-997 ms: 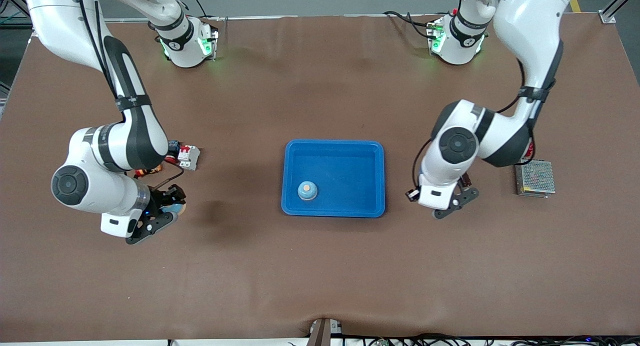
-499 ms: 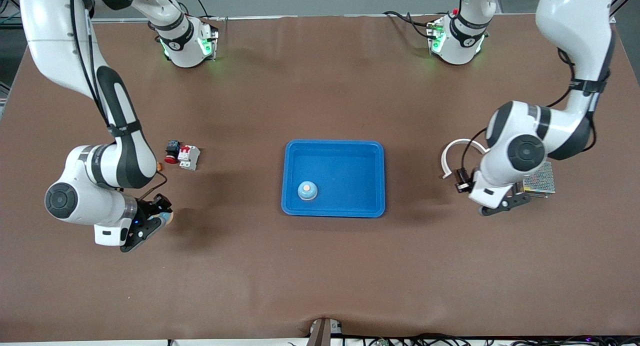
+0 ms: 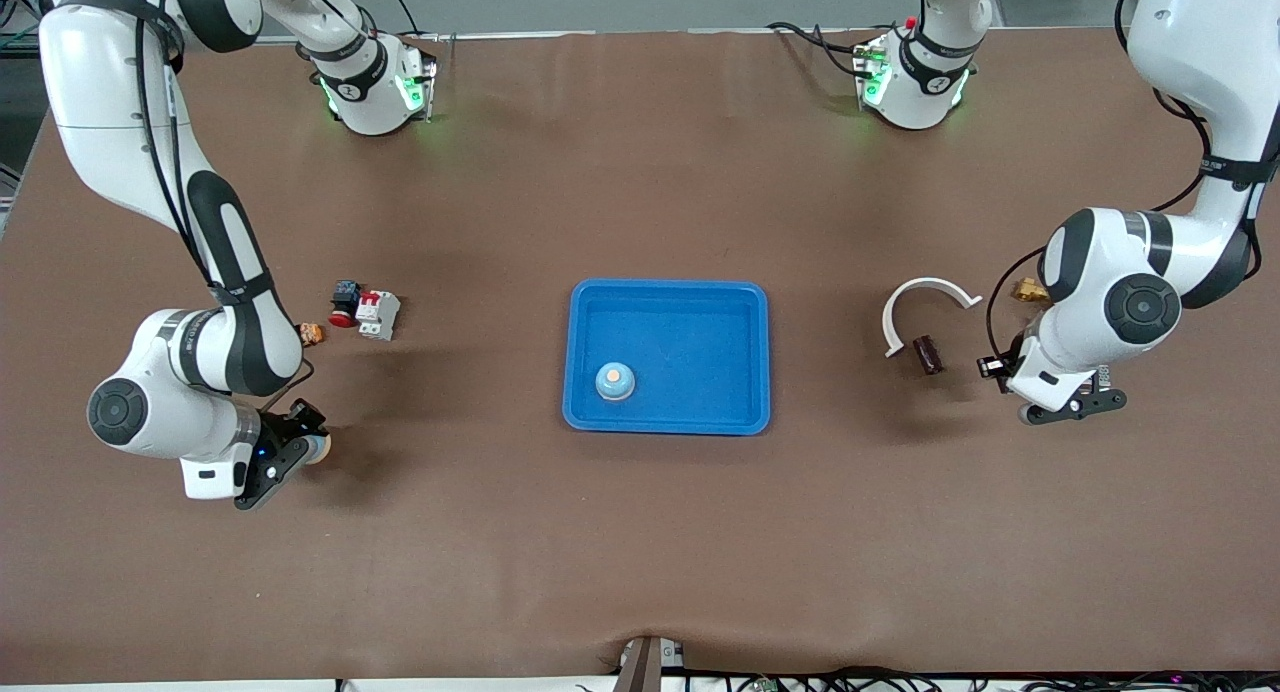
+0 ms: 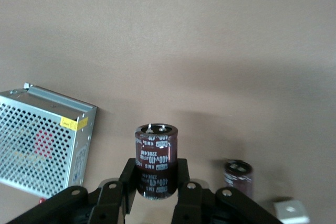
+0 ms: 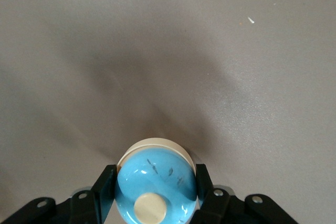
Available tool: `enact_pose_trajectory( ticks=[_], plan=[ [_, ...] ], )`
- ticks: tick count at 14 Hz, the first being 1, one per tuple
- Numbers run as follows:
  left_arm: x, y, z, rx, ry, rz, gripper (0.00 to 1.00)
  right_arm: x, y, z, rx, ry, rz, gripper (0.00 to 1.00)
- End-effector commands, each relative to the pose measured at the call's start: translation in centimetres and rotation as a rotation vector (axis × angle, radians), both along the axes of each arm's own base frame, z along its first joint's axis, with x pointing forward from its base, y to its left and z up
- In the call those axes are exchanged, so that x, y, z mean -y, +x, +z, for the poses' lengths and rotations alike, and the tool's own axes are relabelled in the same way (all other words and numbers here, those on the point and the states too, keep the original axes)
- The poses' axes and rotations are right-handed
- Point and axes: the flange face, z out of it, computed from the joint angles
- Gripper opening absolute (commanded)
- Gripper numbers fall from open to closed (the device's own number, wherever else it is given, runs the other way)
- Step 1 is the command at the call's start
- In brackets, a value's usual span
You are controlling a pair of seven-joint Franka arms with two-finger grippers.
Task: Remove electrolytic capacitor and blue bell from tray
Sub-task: 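Carry the capacitor beside the first while the right gripper carries the bell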
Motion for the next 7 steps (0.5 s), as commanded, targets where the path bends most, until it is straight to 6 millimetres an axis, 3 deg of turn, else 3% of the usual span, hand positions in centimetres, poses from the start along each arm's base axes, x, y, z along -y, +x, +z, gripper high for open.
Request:
enact_pose_trajectory(
  ticks=[1,6,7],
  plan=[
    [-1.5,-1.0,-2.4,0.003,0.011,-0.043,0.0,0.5,0.2,-0.5,0.012,0.019,0.014,0.52],
    [-2.2,-1.7,-5.8,-0.022,-0.015,-0.033,0.0,0.5,0.2,-1.0,0.015,0.02,0.012,0.53],
    [-2.2,-1.7,-6.0,-0.023,-0.017,-0.034,0.17,0.5,0.2,-1.0,0.015,0.02,0.012,0.53]
  ],
)
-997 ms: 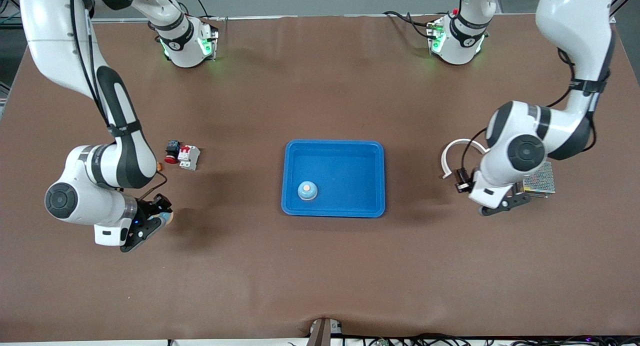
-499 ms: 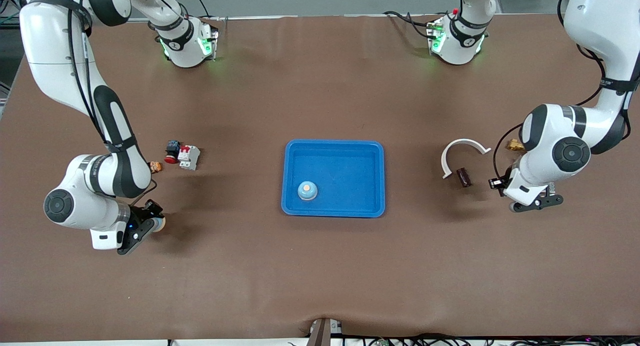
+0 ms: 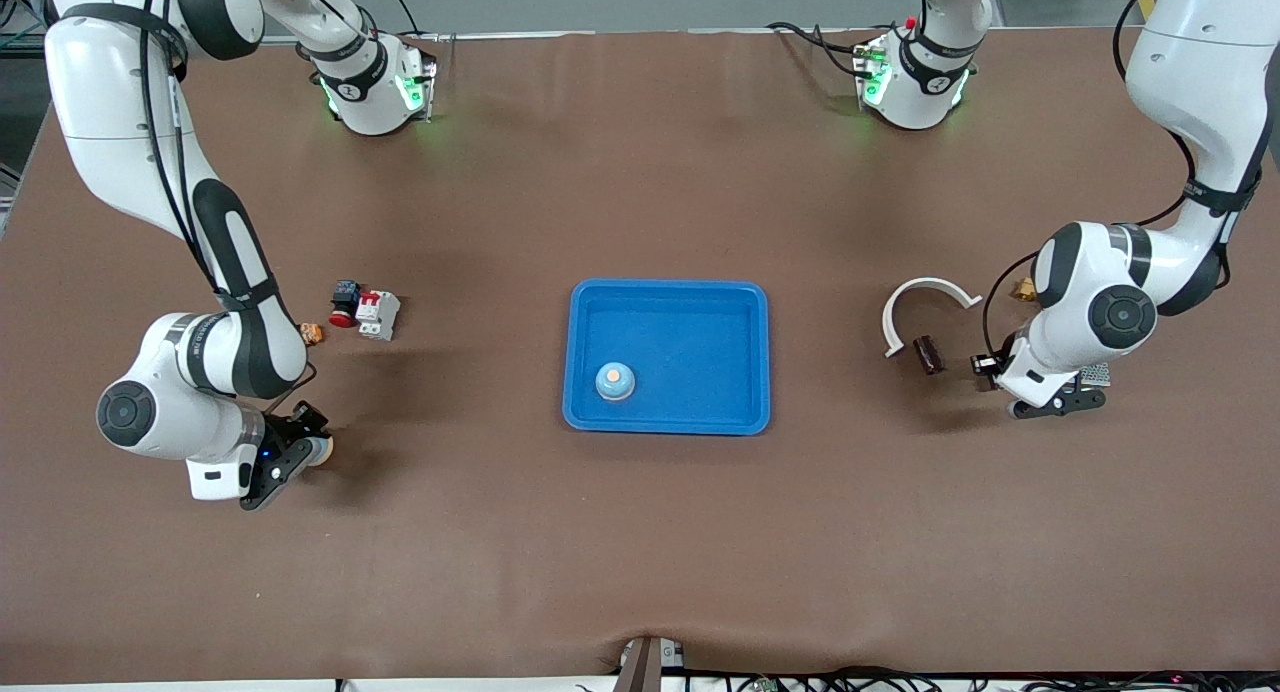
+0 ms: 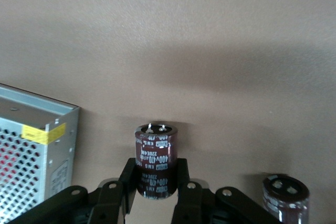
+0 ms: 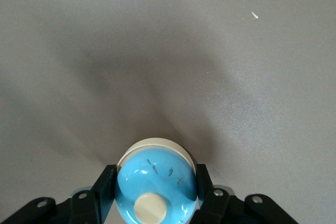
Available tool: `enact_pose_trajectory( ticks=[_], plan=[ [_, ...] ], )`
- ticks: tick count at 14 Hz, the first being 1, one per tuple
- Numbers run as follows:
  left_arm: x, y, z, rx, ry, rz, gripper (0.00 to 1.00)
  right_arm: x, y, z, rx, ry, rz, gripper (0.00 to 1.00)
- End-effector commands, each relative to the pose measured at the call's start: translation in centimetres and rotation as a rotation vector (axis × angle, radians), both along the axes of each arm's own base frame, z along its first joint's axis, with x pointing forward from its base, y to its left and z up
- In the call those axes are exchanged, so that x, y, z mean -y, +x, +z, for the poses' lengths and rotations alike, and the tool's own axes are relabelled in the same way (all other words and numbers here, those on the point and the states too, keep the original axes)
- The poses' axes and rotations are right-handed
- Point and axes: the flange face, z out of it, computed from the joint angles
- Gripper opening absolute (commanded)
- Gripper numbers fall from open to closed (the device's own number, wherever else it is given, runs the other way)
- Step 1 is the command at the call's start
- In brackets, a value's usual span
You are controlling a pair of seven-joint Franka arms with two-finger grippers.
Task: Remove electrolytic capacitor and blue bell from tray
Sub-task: 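Carry the capacitor beside the first while the right gripper carries the bell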
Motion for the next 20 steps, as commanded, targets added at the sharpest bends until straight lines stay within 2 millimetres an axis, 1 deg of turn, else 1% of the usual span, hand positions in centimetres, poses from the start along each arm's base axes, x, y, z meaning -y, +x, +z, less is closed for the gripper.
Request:
enact_pose_trajectory(
  ticks=[1,2,3,4,5,7,9,10,11,12,13,14,16,17,18,19,20],
  plan=[
    [-0.6,-0.2,-0.3,0.01,0.002,-0.012,0.46,0.5,0.2,-0.1,0.009,0.021,0.005,0.55],
    [-0.6,-0.2,-0.2,0.011,0.003,-0.012,0.8,0.7,0.2,-0.1,0.009,0.024,-0.002,0.69],
    [-0.5,0.1,0.3,0.02,0.004,-0.013,1.0,0.7,0.2,-0.1,0.01,0.034,-0.012,0.96],
    [-0.6,0.2,0.6,0.026,0.006,-0.01,1.0,0.7,0.2,-0.1,0.011,0.042,-0.021,1.0],
    [-0.7,0.5,1.1,0.036,0.008,-0.011,1.0,0.7,0.3,0.0,0.012,0.042,-0.021,1.0],
    [-0.9,1.8,3.1,0.075,0.017,-0.006,1.0,0.6,0.4,0.2,0.013,0.044,-0.028,1.0],
    [-0.6,2.9,5.5,0.101,0.032,-0.008,1.0,0.5,0.6,1.0,0.018,0.057,-0.044,1.0],
    [0.3,3.3,6.6,0.116,0.029,-0.018,1.0,0.1,1.0,1.7,0.026,0.073,-0.054,1.0],
    [1.1,3.8,7.5,0.125,0.024,-0.016,1.0,-0.3,1.1,2.4,0.008,0.089,-0.069,1.0],
    [1.9,4.3,8.4,0.13,0.018,-0.016,1.0,-0.6,1.5,3.5,-0.01,0.097,-0.093,1.0],
    [2.7,4.7,9.3,0.127,0.018,-0.021,1.0,-1.2,1.6,4.0,-0.041,0.098,-0.129,1.0],
    [3.3,5.3,10.3,0.129,0.016,-0.024,1.0,-2.0,1.6,4.9,-0.06,0.098,-0.181,1.0],
    [4.8,5.8,11.7,0.132,-0.01,0.006,1.0,-4.9,1.3,7.2,-0.086,0.088,-0.274,1.0],
    [5.3,6.2,12.7,0.132,-0.012,0.011,1.0,-5.9,1.1,8.2,-0.105,0.082,-0.321,1.0],
    [5.7,6.7,14.2,0.135,-0.01,0.005,1.0,-7.2,0.7,9.1,-0.126,0.075,-0.369,1.0],
    [6.0,7.1,15.5,0.132,-0.006,0.002,1.0,-9.1,0.4,10.5,-0.133,0.066,-0.422,1.0],
    [6.5,7.5,17.0,0.129,-0.004,-0.003,1.0,-11.5,0.0,12.1,-0.138,0.057,-0.485,1.0]
  ],
)
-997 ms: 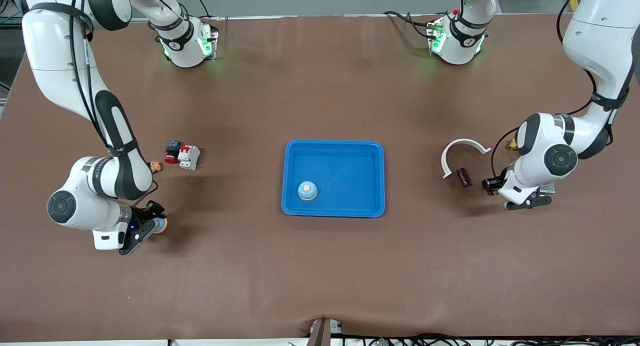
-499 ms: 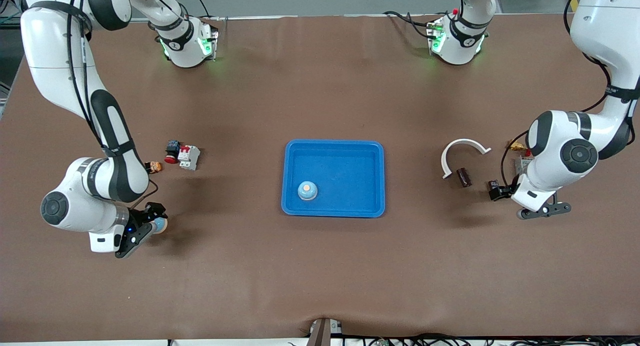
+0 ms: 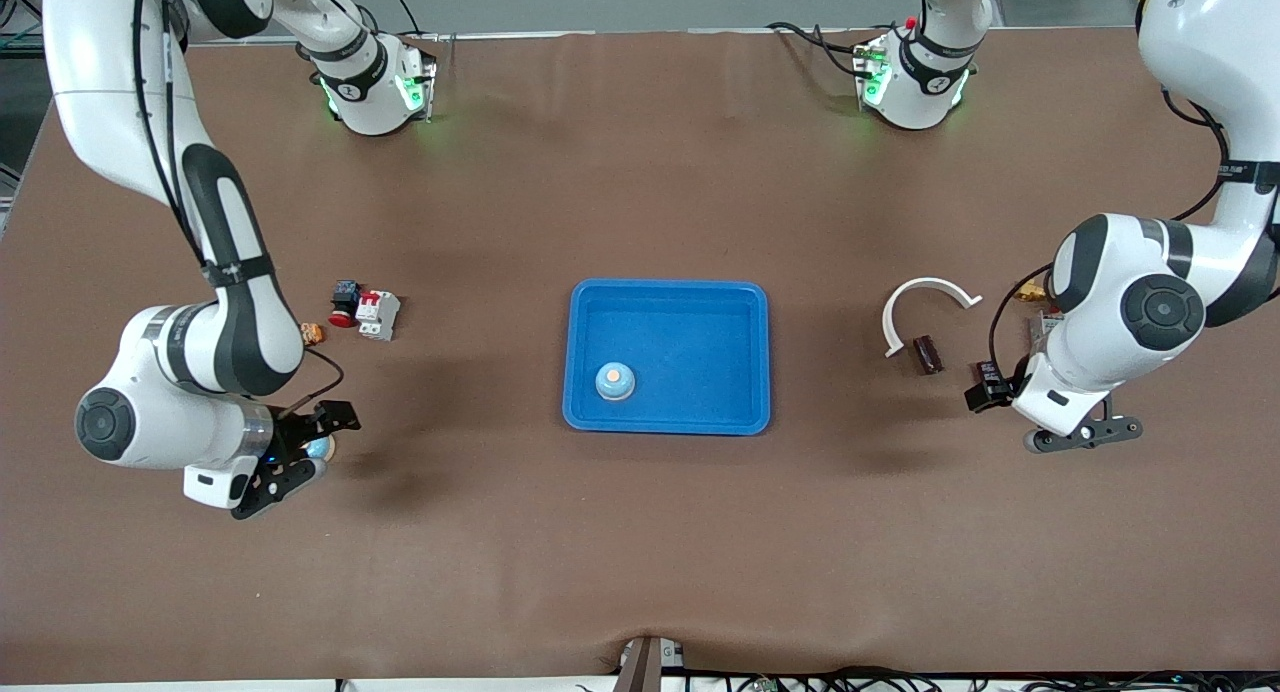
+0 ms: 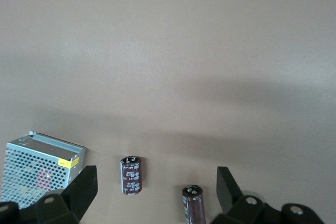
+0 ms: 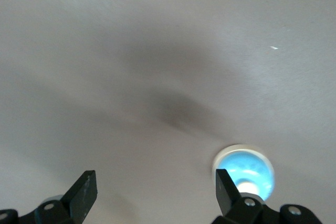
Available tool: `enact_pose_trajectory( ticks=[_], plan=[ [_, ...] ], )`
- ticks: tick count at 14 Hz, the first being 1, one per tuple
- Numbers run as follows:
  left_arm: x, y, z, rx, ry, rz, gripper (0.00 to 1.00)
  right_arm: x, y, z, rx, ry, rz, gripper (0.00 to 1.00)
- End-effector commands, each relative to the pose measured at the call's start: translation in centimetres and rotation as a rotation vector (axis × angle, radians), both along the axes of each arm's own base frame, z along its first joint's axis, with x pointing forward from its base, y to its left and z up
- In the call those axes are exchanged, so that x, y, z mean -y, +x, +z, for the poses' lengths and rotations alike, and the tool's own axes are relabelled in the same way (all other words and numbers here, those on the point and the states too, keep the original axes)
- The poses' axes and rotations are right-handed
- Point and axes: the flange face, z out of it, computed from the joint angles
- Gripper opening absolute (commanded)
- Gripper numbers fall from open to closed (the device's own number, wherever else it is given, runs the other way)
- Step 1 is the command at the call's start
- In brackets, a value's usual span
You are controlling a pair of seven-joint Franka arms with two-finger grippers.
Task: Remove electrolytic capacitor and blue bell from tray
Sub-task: 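Set the bell on the table with the right gripper while the left gripper withdraws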
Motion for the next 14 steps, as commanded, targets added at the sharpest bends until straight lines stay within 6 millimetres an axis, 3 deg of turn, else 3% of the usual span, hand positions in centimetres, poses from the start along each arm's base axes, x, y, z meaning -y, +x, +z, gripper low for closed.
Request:
enact_pose_trajectory(
  ticks=[1,4,8,13,14],
  plan=[
    [0.9,0.9,5.1,-0.009,0.001,0.009,1.0,-5.7,-1.5,4.8,-0.026,-0.016,-0.169,1.0],
    [1.0,1.4,9.2,-0.028,0.011,0.014,1.0,-12.3,-3.0,6.9,-0.04,-0.047,-0.332,1.0],
    [0.4,1.3,15.5,-0.007,-0.015,0.058,1.0,-20.3,-5.3,7.8,-0.047,-0.076,-0.496,1.0],
    [1.2,-2.0,22.4,-0.018,-0.044,0.046,1.0,-27.6,-6.8,9.0,0.02,-0.033,-0.73,1.0],
    [0.3,-2.6,23.5,-0.02,-0.049,0.013,1.0,-28.8,-7.2,8.9,0.034,-0.025,-0.762,1.0]
  ],
)
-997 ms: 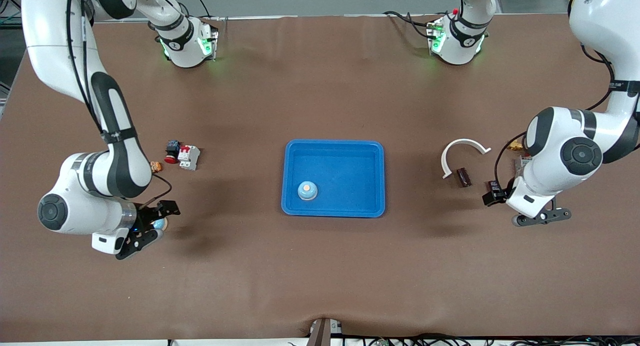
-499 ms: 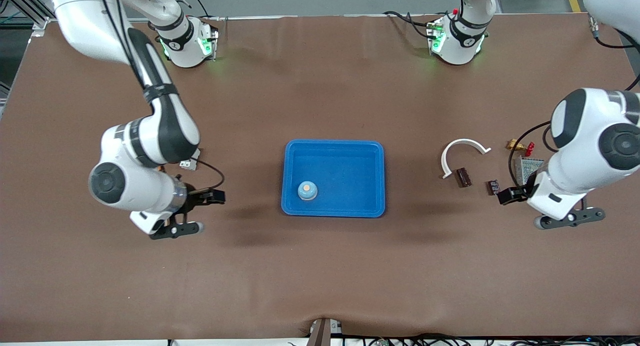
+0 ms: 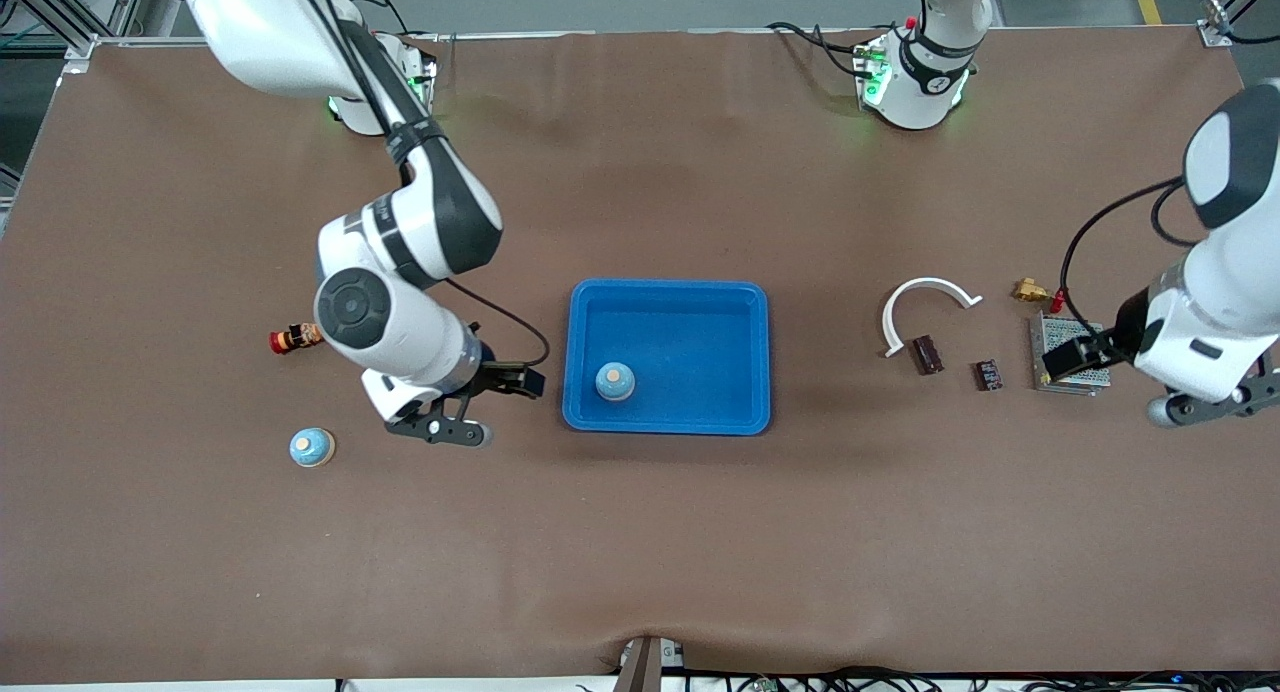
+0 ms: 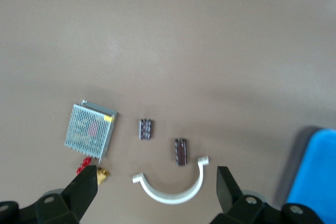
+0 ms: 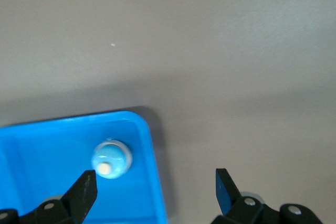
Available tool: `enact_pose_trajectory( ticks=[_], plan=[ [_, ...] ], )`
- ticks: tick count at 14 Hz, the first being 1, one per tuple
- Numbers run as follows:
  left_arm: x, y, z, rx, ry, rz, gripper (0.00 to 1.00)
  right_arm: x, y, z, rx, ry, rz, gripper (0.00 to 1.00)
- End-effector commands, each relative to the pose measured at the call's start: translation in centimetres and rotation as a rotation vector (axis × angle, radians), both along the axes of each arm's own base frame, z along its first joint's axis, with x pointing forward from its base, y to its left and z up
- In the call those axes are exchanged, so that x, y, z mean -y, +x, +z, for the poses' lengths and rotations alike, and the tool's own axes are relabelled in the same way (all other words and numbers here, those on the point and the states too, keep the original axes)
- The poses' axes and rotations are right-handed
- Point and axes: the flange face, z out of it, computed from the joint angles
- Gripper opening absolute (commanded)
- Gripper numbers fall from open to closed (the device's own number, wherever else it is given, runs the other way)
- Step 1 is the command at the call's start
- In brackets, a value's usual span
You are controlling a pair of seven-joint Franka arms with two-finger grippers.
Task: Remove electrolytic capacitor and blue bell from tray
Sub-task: 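Grasp the second bell in the tray with the right gripper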
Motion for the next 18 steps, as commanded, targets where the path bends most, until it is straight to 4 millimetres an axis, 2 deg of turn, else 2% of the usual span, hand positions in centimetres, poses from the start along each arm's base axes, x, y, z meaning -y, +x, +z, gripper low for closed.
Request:
enact_pose_trajectory(
  ticks=[1,3,5,6,8,9,11,13,15,18],
  plan=[
    [-1.9,-2.0,3.3,-0.006,-0.036,-0.064,1.0,-2.7,-0.9,0.5,0.036,0.006,-0.096,1.0],
    [-2.7,-3.4,5.3,-0.012,-0.063,-0.094,1.0,-4.5,-1.7,-0.5,0.049,-0.012,-0.125,1.0],
    [-2.6,-4.7,7.1,-0.014,-0.045,-0.104,1.0,-6.6,-2.8,-2.1,0.068,-0.061,-0.121,1.0],
    [-1.8,-5.6,8.1,-0.007,-0.031,-0.11,1.0,-7.3,-3.2,-3.0,0.069,-0.084,-0.133,1.0],
    [-0.4,-6.9,8.8,-0.047,-0.012,-0.13,1.0,-9.9,-4.4,-4.6,0.099,-0.089,-0.133,1.0],
    [-0.5,-7.3,9.3,-0.043,-0.003,-0.125,1.0,-10.7,-4.8,-5.6,0.111,-0.093,-0.126,1.0],
    [0.2,-8.2,10.2,-0.036,0.009,-0.146,1.0,-11.3,-5.0,-7.3,0.114,-0.094,-0.134,1.0],
    [0.6,-9.1,10.2,-0.042,0.002,-0.151,1.0,-12.2,-5.7,-8.6,0.119,-0.104,-0.112,1.0],
    [0.4,-10.1,10.1,-0.051,-0.025,-0.156,1.0,-12.2,-5.8,-9.8,0.129,-0.132,-0.09,1.0],
    [0.1,-10.0,10.1,-0.048,-0.036,-0.149,1.0,-12.2,-5.9,-11.5,0.125,-0.159,-0.073,1.0]
  ],
)
